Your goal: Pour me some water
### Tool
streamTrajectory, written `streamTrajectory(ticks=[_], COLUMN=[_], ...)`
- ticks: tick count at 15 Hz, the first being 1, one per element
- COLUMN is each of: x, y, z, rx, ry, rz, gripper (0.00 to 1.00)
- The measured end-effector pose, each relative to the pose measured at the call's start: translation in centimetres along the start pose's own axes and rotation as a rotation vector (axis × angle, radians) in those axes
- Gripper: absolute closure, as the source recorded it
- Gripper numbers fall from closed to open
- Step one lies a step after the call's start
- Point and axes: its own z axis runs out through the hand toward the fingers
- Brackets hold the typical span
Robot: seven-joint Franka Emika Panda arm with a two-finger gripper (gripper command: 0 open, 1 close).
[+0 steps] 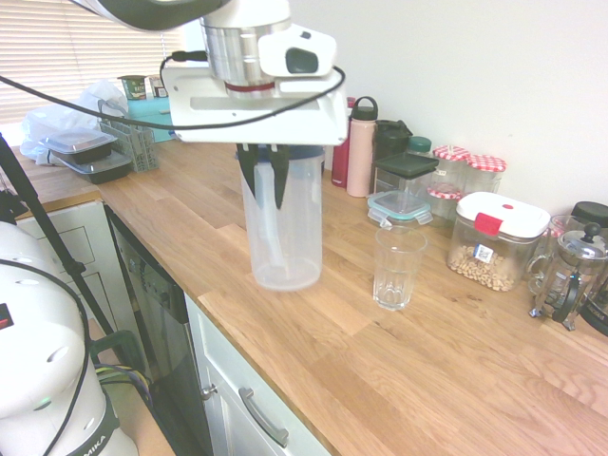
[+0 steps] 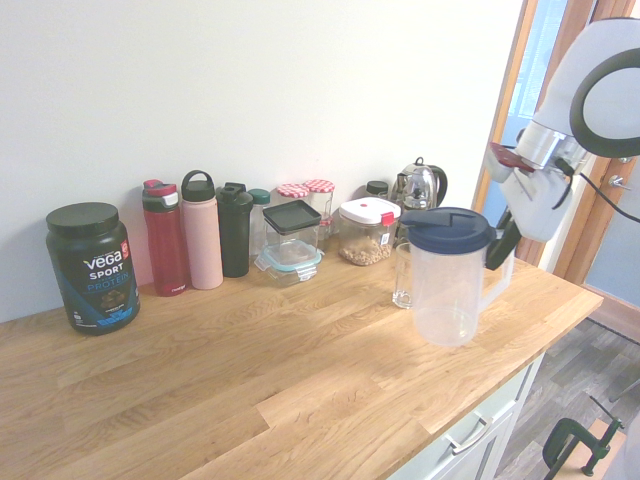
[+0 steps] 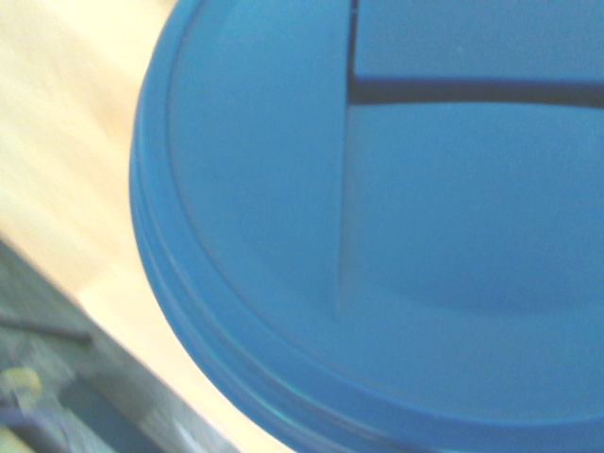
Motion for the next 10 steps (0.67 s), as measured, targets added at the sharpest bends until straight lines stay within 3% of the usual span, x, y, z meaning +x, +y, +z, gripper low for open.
streamTrajectory(ticks=[5, 10], x=[1.0, 6.1], y=[9.2, 13.4], z=[2.1, 0.6], rx=[0.009, -0.048], ry=[-0.049, -0.089], rz=[-0.03, -0.019], gripper=[1.0, 1.0])
